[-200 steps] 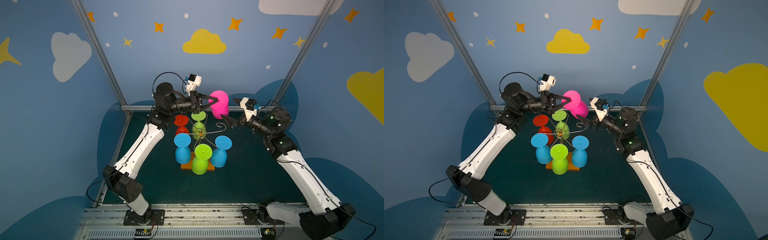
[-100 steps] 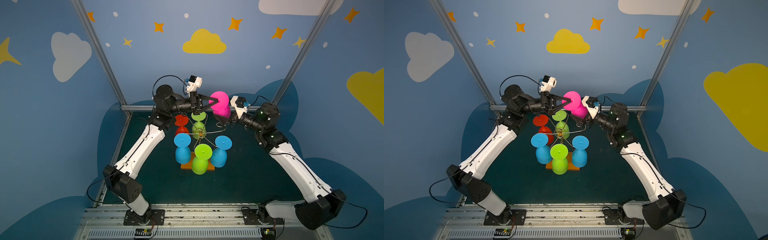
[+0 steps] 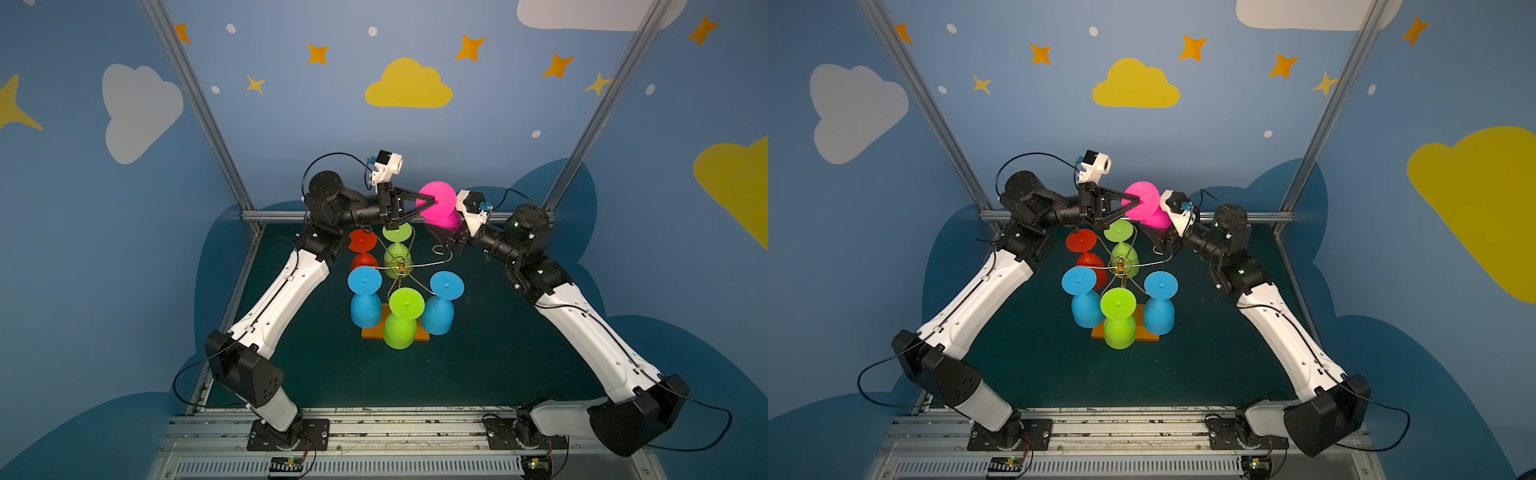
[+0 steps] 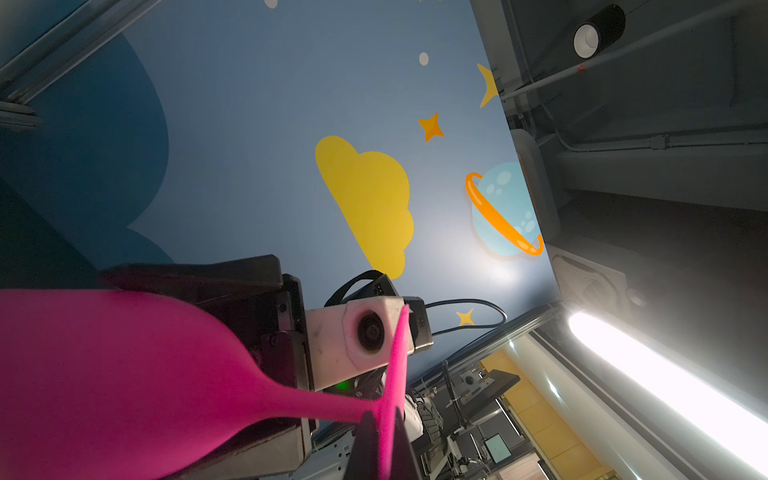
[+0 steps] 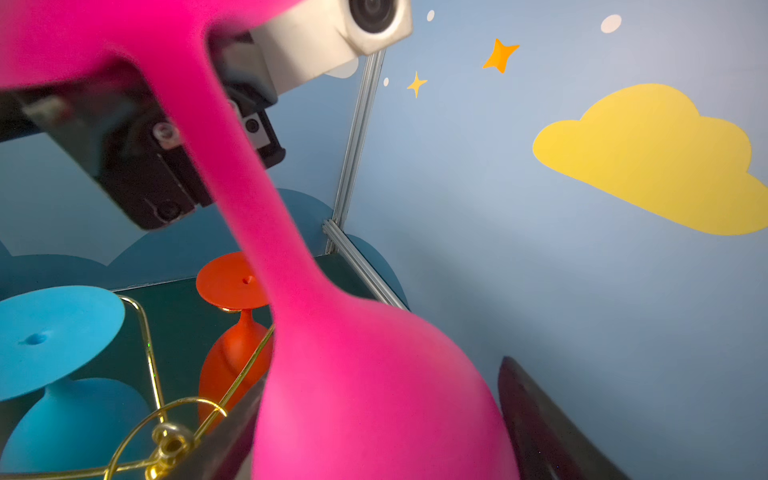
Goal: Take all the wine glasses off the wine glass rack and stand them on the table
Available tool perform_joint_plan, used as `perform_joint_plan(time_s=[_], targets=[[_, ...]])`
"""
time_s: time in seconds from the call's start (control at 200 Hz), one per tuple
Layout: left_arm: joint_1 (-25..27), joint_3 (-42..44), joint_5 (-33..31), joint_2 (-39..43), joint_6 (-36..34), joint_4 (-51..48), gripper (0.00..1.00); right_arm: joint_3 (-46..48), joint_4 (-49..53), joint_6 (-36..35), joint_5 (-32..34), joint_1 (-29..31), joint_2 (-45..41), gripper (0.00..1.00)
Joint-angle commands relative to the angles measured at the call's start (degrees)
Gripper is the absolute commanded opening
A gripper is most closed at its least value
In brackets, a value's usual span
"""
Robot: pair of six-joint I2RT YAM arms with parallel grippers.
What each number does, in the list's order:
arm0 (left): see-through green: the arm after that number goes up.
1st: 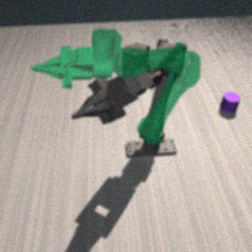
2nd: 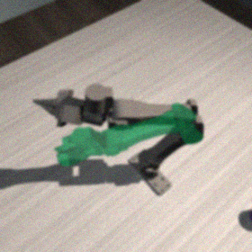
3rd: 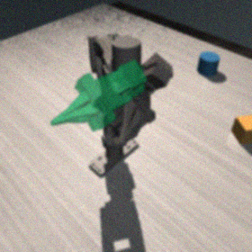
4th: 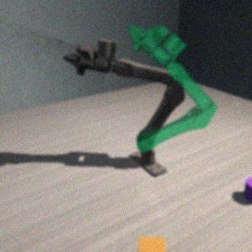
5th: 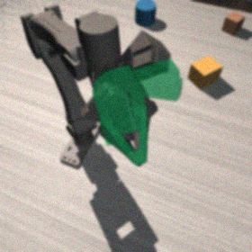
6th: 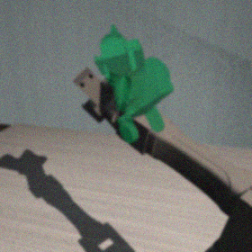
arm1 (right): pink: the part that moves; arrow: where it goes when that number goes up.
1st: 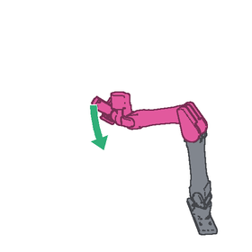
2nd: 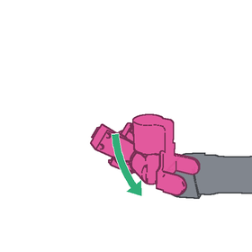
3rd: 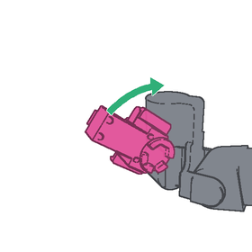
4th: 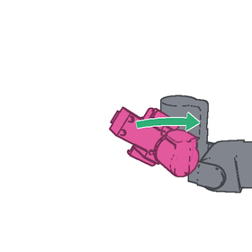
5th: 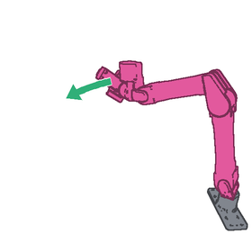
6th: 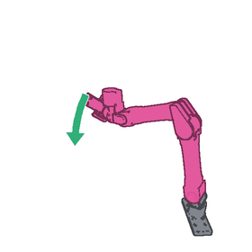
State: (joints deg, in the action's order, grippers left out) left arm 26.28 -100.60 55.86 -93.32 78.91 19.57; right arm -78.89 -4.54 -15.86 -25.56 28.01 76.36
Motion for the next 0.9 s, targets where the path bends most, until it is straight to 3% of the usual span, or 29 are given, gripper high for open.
perform_joint_plan(time_s=[0.0, 0.035, 0.07, 0.15, 0.21, 0.36, 0.511, 0.706, 0.896], targets=[[-0.08, -0.39, 0.83, 1.73, 0.04, 3.5, 0.09, -1.04, 1.61, 1.06, 4.18, 0.64, -1.17, 0.56], [-0.18, -0.4, 0.83, 1.72, -0.28, 3.35, 0.12, -1.07, 1.93, 1.38, 4.95, 0.73, -1.46, 0.54], [-0.41, -0.32, 0.7, 1.74, -0.66, 3.09, 0.21, -1.17, 2.5, 1.67, 5.59, 0.8, -1.85, 0.52], [-1.03, -0.13, 0.11, 2.3, -3.21, 1.03, 0.58, -1.8, 4.71, 2.76, 7.27, 0.86, -2.56, 0.48], [-1.78, 0.22, -1.0, 3.08, -7.13, -2.1, 0.67, -3.15, 8.07, 3.83, 9.15, 0.95, -3.09, 0.44], [-3.35, 1.34, -8.83, 6.36, -25.4, -15.11, 0.7, -6.18, 17.84, 5.73, 14.96, 0.99, -4.74, 0.36], [-2.5, 2.5, -23.77, 9.49, -50.56, -23.51, 0.67, -10.21, 28.04, 7.94, 18.7, 1.08, -5.53, 0.33], [2.26, 9.54, -38.59, 12.55, -77.87, -14.69, 0.64, -17.58, 40.6, 9.94, 20.61, 1.43, -3.86, 0.28], [7.89, 17.42, -40.46, 13.16, -99.84, 1.05, 0.64, -21.81, 46.09, 9.97, 22.15, 2.79, -2.31, 0.25]])
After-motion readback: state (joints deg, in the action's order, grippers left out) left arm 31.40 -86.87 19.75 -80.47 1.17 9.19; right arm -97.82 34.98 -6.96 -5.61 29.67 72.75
